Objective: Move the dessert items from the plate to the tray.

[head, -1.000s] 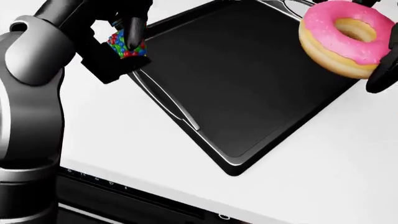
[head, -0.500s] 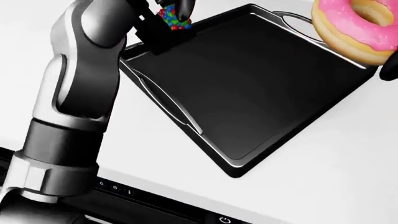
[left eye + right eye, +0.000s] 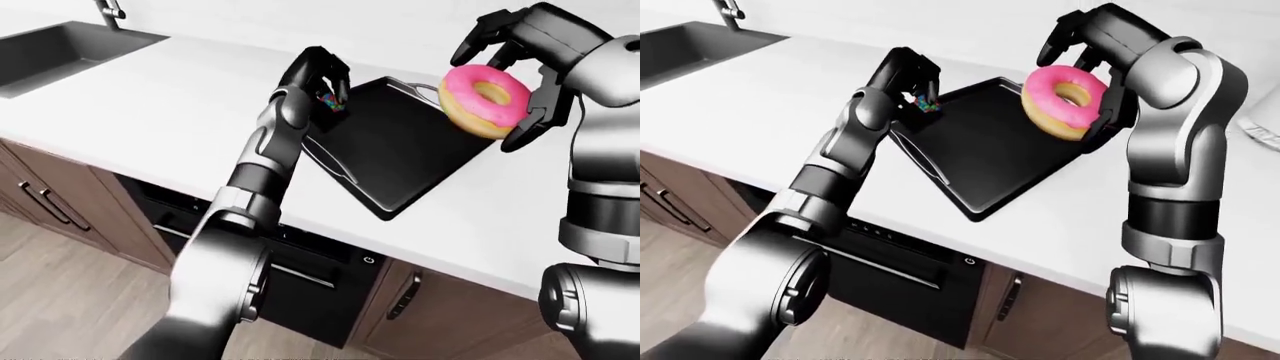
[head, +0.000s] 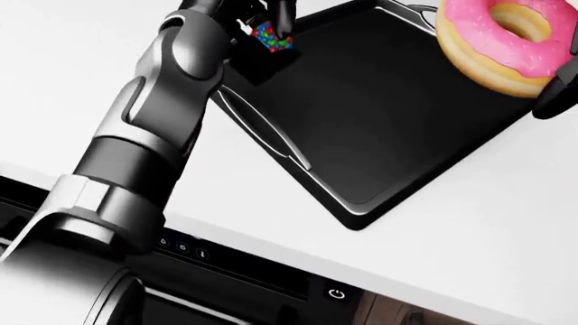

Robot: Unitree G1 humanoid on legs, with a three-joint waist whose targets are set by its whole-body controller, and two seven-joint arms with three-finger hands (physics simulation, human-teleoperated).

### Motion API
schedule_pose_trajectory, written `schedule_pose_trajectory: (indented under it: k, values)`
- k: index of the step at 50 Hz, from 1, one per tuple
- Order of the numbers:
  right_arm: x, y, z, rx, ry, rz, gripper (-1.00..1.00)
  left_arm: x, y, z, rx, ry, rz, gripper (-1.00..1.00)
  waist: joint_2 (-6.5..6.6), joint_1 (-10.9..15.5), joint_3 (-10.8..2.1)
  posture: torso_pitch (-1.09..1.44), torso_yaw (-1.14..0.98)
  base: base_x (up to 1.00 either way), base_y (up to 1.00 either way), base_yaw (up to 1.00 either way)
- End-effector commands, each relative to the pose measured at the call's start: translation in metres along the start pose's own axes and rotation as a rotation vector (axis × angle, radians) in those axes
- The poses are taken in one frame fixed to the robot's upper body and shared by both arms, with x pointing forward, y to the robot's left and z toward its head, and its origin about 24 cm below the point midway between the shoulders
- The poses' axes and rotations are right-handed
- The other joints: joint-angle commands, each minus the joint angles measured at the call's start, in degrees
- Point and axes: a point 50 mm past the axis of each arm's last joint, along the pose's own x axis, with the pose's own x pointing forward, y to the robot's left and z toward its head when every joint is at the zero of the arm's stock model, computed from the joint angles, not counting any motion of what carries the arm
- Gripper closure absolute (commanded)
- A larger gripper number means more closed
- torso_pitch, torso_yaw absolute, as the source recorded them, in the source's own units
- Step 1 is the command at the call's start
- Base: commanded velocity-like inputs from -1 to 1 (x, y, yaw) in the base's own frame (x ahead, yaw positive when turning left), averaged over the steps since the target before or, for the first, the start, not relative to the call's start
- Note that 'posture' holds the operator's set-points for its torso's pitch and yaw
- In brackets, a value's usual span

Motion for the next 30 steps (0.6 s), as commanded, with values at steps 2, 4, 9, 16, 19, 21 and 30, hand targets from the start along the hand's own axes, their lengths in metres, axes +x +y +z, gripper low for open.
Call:
schedule_pose_trajectory:
  k: [2,4,9,16,19,21,30]
  values:
    - [-0.007,-0.019,0.007,-0.019,-0.030,-0.092,0.99,0.002,0.009,0.027,-0.008,-0.106,0.040,1.00,-0.27,0.0,-1.90,0.00,0.00,0.00,0.00,0.00]
    - [-0.008,-0.020,0.007,-0.018,-0.030,-0.094,0.99,0.001,0.006,0.029,-0.012,-0.109,0.033,1.00,-0.29,0.0,-1.95,0.00,0.00,0.00,0.00,0.00]
    - [-0.010,-0.022,0.007,-0.018,-0.028,-0.095,0.99,0.000,-0.006,0.031,-0.020,-0.119,0.008,1.00,-0.40,0.1,-2.06,0.00,0.00,0.00,0.00,0.00]
    - [-0.010,-0.020,0.004,-0.014,-0.026,-0.095,0.99,-0.002,-0.018,0.030,-0.009,-0.121,-0.020,0.64,-0.50,0.0,-2.20,0.00,0.00,0.00,0.00,0.00]
    - [-0.008,-0.019,0.005,-0.014,-0.027,-0.093,0.99,-0.003,-0.023,0.030,-0.003,-0.126,-0.035,0.40,-0.45,0.0,-2.23,0.00,0.00,0.00,0.00,0.00]
    - [-0.009,-0.020,0.005,-0.014,-0.026,-0.093,0.99,-0.003,-0.023,0.030,0.001,-0.126,-0.037,0.12,-0.43,0.0,-2.27,0.00,0.00,0.00,0.00,0.00]
    - [-0.008,-0.020,0.006,-0.013,-0.027,-0.092,0.98,-0.005,-0.024,0.030,0.013,-0.130,-0.045,-0.73,-0.38,0.0,-2.21,0.00,0.00,0.00,0.00,0.00]
